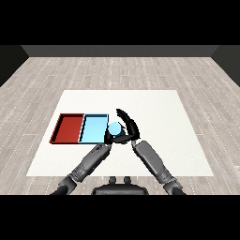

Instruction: Pick the blue can and put it in the blue box

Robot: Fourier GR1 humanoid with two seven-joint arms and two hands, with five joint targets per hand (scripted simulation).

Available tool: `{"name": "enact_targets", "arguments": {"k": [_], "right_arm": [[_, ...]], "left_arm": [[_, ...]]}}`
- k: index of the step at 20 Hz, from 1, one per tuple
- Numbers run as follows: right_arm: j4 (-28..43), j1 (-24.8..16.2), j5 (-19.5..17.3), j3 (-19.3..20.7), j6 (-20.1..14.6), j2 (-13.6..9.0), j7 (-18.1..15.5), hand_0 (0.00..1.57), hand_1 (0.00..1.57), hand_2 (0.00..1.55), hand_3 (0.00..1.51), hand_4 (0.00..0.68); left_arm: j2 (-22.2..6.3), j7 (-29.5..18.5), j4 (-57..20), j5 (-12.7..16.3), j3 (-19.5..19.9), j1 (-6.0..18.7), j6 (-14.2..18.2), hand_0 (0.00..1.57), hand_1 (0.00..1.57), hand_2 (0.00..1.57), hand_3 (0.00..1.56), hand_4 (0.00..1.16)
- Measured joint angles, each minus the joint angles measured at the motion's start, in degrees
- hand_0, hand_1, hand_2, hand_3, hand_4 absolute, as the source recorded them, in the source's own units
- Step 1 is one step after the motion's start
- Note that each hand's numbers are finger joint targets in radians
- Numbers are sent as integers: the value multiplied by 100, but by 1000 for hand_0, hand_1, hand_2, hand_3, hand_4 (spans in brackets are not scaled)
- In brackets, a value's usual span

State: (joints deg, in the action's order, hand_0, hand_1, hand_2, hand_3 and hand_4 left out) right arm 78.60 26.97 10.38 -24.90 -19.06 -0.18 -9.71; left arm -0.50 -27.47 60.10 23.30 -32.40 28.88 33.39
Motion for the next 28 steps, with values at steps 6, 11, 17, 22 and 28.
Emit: {"name": "enact_targets", "arguments": {"k": [6,11,17,22,28], "right_arm": [[566,-373,132,375,332,-82,33,0,0,0,0,0],[1191,-804,496,754,910,-452,22,0,0,0,0,0],[1942,-1457,638,1144,1122,-786,-161,0,0,0,0,0],[2294,-1724,785,1593,1145,-1019,-153,0,0,0,0,0],[2037,-1887,928,1762,1333,-920,-411,0,0,0,0,0]], "left_arm": [[-34,101,48,-383,272,-20,0,1571,1571,1571,1484,1146],[-110,37,-162,-590,537,-12,-51,1571,1571,1571,1472,1128],[-628,297,-297,-750,1012,130,-62,1571,1571,1565,1486,1138],[-1103,813,-732,-883,1362,394,74,1557,1557,1540,1467,1103],[-1472,1084,-2063,-985,1725,850,-323,1571,1571,1551,1470,1036]]}}
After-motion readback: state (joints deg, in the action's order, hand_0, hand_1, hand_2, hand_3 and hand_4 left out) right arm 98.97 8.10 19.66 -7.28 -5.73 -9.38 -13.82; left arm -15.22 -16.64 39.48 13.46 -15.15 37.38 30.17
